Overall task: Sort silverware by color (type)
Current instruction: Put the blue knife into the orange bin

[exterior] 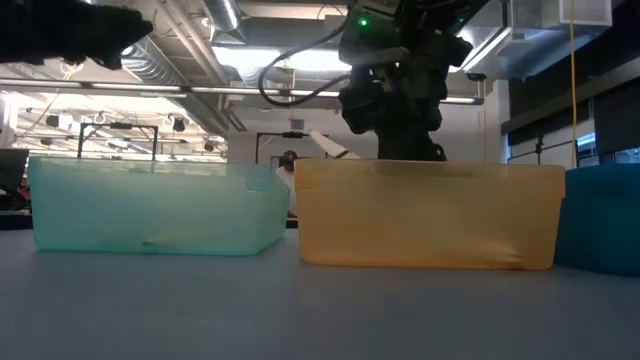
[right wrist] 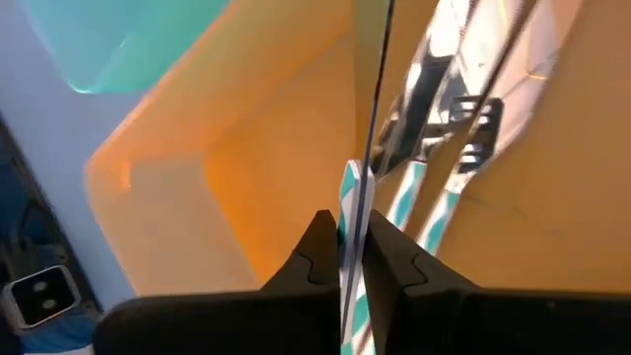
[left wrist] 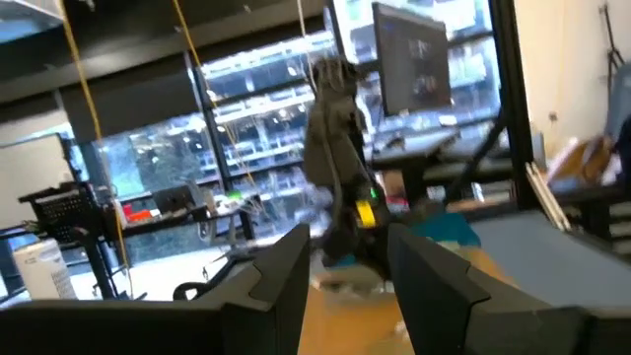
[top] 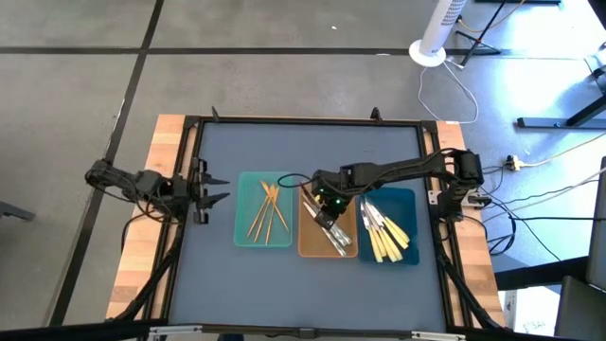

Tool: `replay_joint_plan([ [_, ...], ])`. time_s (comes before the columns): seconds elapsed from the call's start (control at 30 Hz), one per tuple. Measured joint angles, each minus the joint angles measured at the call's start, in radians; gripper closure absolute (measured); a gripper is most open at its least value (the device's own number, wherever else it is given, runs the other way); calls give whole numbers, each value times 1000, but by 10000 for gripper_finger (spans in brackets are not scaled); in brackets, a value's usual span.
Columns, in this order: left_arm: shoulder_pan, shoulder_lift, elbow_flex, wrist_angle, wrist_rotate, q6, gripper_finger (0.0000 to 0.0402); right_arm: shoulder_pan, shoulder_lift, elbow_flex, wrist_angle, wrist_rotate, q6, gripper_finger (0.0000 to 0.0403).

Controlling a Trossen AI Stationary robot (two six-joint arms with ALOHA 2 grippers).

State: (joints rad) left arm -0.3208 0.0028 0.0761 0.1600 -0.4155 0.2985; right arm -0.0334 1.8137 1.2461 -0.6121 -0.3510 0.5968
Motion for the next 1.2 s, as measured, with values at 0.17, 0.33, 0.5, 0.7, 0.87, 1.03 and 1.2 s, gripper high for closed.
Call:
replay_joint_plan([
  [0.17, 78, 0, -29, 1, 42, -8, 269, 0, 0, 0, 35, -10, 2, 398],
  [0.33, 152, 0, -49, -3, 103, -25, 269, 0, 0, 0, 38, -9, 7, 398],
  [0.5, 230, 0, -69, -46, 157, -82, 269, 0, 0, 0, 34, -13, 8, 398],
  [0.7, 315, 0, -69, -60, 237, -88, 269, 0, 2, 0, 20, -28, 31, 398],
  [0.87, 357, 0, -69, -99, 285, -116, 269, 0, 3, 0, -25, -24, 53, 398],
  [1.03, 377, 0, -69, -129, 301, -140, 269, 0, 3, 0, -56, -24, 88, 398],
  [1.2, 386, 0, -69, -131, 306, -140, 269, 0, 3, 0, -70, -26, 91, 398],
])
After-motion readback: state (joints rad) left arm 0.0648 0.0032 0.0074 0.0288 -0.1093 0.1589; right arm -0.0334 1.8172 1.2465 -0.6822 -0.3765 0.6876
